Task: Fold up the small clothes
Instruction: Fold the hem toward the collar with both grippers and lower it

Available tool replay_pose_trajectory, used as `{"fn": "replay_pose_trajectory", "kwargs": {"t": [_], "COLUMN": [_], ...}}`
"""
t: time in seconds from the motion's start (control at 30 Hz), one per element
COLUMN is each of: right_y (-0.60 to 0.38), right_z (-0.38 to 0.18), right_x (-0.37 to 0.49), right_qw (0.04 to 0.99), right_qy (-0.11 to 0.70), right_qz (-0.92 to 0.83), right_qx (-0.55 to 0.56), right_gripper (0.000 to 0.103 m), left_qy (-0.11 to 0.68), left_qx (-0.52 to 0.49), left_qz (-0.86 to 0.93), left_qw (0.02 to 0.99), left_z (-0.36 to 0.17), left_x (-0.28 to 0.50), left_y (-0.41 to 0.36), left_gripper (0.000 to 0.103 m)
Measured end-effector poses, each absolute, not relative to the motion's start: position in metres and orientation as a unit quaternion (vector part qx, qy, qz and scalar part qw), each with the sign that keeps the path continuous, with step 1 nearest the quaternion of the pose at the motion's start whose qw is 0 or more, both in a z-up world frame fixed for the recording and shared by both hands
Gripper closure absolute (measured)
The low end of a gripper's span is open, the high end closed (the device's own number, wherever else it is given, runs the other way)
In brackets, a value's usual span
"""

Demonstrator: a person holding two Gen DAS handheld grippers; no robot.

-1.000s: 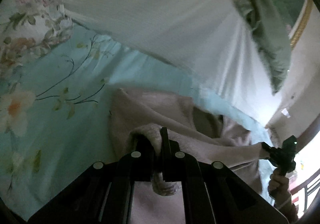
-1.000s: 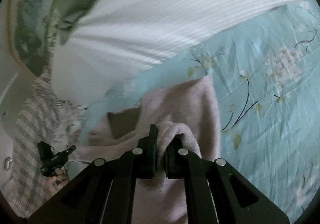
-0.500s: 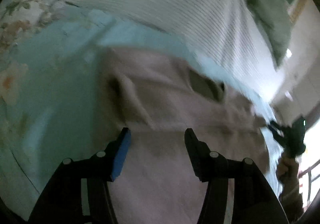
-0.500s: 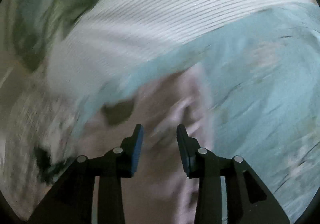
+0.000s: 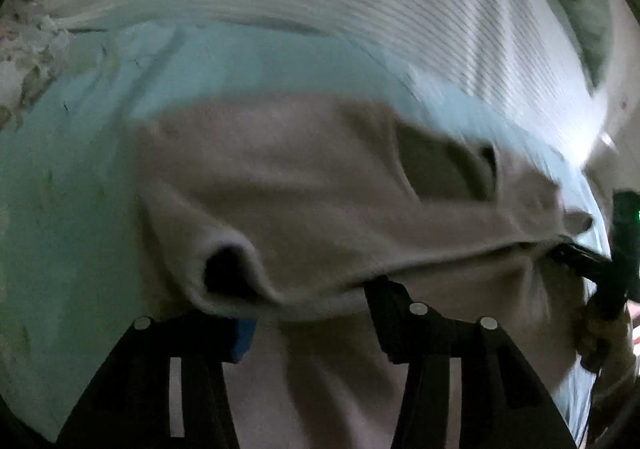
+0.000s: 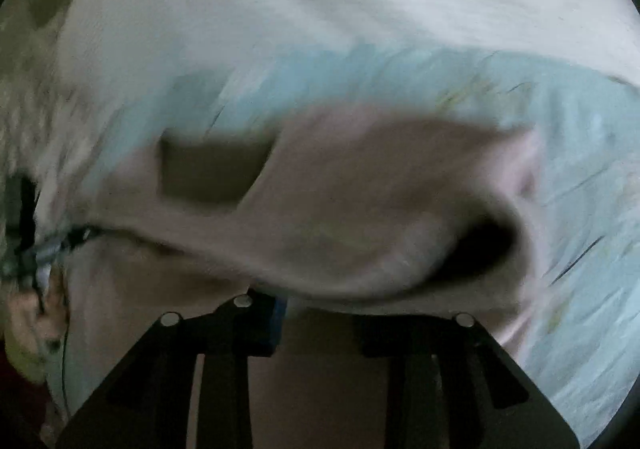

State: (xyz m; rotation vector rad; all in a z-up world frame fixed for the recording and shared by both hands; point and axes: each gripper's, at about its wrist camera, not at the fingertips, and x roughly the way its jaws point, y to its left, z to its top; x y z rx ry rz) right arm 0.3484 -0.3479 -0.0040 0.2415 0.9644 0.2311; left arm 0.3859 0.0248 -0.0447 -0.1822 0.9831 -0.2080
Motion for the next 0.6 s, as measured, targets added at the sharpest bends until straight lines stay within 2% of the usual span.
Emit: {"fn": "replay_pose_trajectory", "kwargs": {"t": [0.17,0.27,0.6], "right_y": [-0.384,-0.394,-0.364], "right_z": [0.017,0.023,0.006], "right_x": [0.346,0.326,0.219], "right_qw": [0.892,0.891,0.866], "right_qy": [0.413,0.407,0.422], "right_qz": [0.051,0.053,0.127], "right_qx": [0.176,0.193,0.237], "right_gripper": [0.073,0.073,0.069], "left_qy": [0.440,0.419,0.405], "left_qx": [-0.143,-0.176,-0.275], "left_qz": [-0.048,-0.016,-0.068], "left_qw": [0.885,0.890,0.870], "left_z": [-0.030,-0.023,-0.039], "left_x": [0.408,0.391,0.244], "left_y": [0.063,0.085,0.090], "left_gripper": [0.052,0.042,0.042]}}
